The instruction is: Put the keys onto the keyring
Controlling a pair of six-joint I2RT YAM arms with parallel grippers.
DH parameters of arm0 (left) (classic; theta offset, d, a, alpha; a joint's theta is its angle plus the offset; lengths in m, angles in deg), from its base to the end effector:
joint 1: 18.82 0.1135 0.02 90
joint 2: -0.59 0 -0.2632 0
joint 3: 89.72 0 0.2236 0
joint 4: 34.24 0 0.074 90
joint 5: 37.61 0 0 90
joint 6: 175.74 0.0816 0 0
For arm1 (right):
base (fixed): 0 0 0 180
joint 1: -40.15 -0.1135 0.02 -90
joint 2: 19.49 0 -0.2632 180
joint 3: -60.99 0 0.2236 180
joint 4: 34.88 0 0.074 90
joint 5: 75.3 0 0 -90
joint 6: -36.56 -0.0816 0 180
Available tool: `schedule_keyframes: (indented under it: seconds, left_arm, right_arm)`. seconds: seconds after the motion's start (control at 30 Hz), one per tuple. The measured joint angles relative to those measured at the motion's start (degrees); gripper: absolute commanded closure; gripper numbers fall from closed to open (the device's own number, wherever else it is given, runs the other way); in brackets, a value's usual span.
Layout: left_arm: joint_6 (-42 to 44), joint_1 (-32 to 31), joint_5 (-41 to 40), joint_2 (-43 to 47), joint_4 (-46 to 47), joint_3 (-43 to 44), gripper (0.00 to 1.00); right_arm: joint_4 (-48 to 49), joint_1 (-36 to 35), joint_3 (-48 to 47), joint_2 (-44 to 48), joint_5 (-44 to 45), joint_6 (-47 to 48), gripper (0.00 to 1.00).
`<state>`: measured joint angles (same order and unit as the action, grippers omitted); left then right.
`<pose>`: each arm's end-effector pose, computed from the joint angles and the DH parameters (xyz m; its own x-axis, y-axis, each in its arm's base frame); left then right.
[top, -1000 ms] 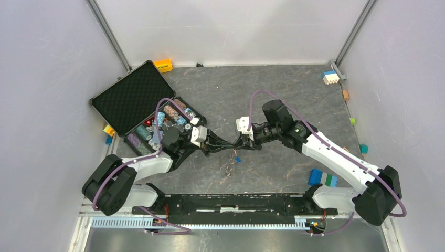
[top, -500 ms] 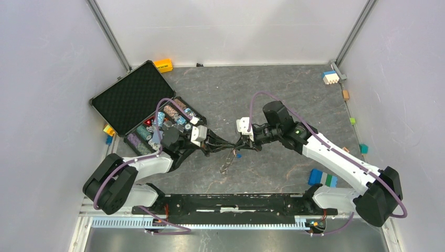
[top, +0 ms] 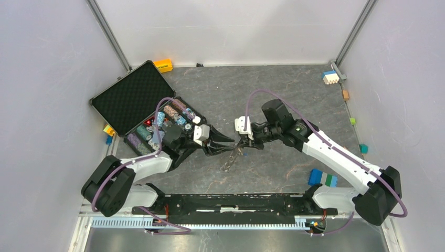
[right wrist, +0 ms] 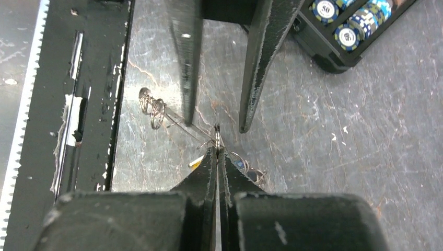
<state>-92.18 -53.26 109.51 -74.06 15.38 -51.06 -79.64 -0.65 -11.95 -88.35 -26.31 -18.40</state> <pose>0.1643 -0.1958 0.2638 0.0832 -0.1309 -0.9879 0.9957 -0.0287 0.0876 0.1550 0.2045 0.2865 0.0954 -0.4900 -0.8665 -0.9954 -0.0431 -0.0852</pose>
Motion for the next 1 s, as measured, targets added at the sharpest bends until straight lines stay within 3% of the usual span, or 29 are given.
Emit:
schedule_keyframes:
  seconds: [0.17, 0.43, 1.0]
  left_arm:
    - [8.7, 0.0, -0.3, 3.8, -13.4, 3.3, 0.38]
    - [17.0, -0.1, -1.1, 5.1, -25.4, 6.1, 0.41]
    - [19.2, -0.8, -0.9, 4.0, -29.5, 6.2, 0.63]
  right_arm:
    - [-5.4, -1.0, -3.6, -2.3, 3.8, 1.7, 1.0]
    - [-11.0, -3.8, -8.1, -6.3, 9.0, 2.5, 1.0]
    - [-12.7, -6.4, -11.0, -9.0, 13.4, 2.3, 1.0]
